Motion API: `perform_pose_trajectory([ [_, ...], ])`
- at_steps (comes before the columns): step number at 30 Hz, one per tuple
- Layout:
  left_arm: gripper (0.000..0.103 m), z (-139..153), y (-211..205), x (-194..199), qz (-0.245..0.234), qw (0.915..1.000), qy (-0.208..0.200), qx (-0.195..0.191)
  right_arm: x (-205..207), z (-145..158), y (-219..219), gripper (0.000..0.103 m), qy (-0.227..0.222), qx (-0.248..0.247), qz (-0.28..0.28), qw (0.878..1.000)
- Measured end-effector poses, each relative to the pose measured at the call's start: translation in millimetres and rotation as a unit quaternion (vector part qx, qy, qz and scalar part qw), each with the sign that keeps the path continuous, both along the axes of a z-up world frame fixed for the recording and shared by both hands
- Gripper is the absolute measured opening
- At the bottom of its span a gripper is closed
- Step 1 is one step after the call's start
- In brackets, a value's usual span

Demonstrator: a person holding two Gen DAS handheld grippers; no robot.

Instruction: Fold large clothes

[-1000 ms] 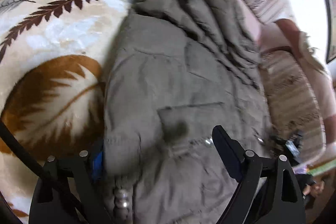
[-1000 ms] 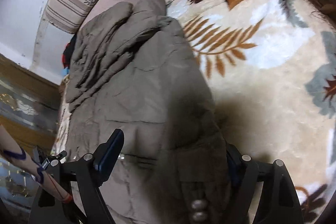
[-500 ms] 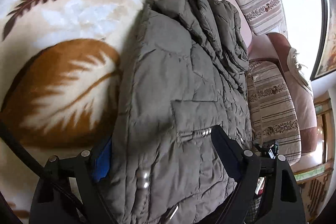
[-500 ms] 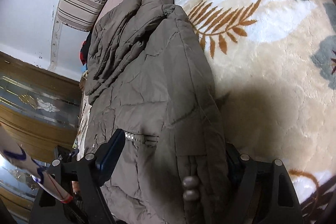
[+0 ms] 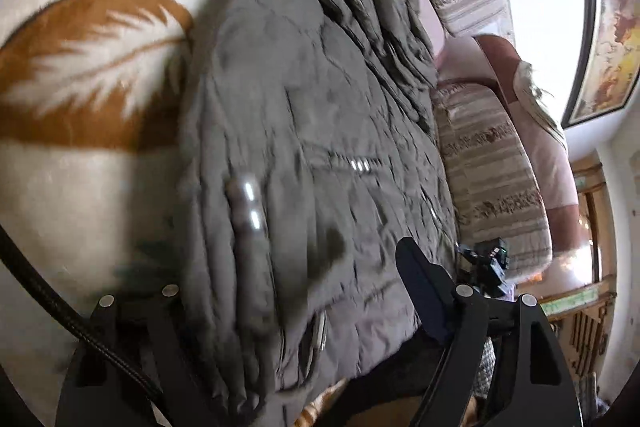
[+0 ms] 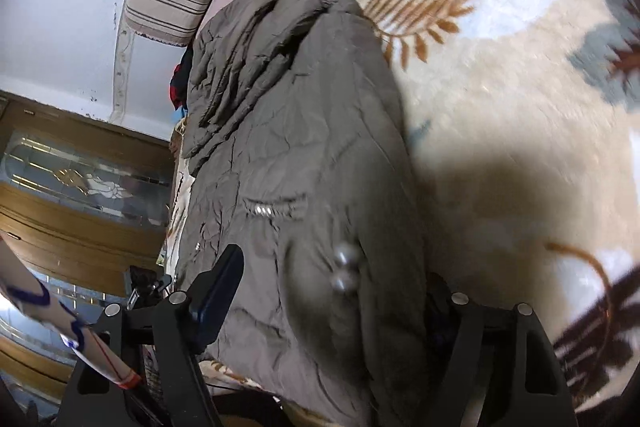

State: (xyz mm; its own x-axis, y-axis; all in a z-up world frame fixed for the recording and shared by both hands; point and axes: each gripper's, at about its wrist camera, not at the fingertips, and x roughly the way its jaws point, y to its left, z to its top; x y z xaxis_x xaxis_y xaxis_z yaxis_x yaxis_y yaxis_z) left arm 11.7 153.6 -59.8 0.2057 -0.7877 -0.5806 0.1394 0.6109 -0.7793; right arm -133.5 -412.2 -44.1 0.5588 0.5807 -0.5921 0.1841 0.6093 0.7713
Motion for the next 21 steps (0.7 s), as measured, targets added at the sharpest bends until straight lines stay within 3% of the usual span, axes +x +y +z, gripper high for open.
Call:
perform_pose_trajectory([
  [4,0.079,-1,-10,-6,-0.009,0.9997,-0.016,0.014,-16,-7,7,0.069,0.001,0.003,0.013,1.000],
  [11,0.079,0,-16,-15,-0.021,0.9995,-0.025,0.001,-15,-24,29,0.060,-0.012,0.068,0.038,0.997],
  [14,0.079,1,-22,-17,-0.022,0.9992,-0.032,0.013,-10,-27,42,0.059,-0.008,0.053,0.043,0.998],
  [19,0.079,0,-24,-17,-0.002,0.9994,-0.027,0.020,-10,-26,44,0.059,-0.005,0.048,0.008,0.999],
  [21,0.079,3,-29,-19,0.007,0.9988,-0.030,0.039,-11,-24,48,0.059,-0.004,0.035,-0.003,0.999],
])
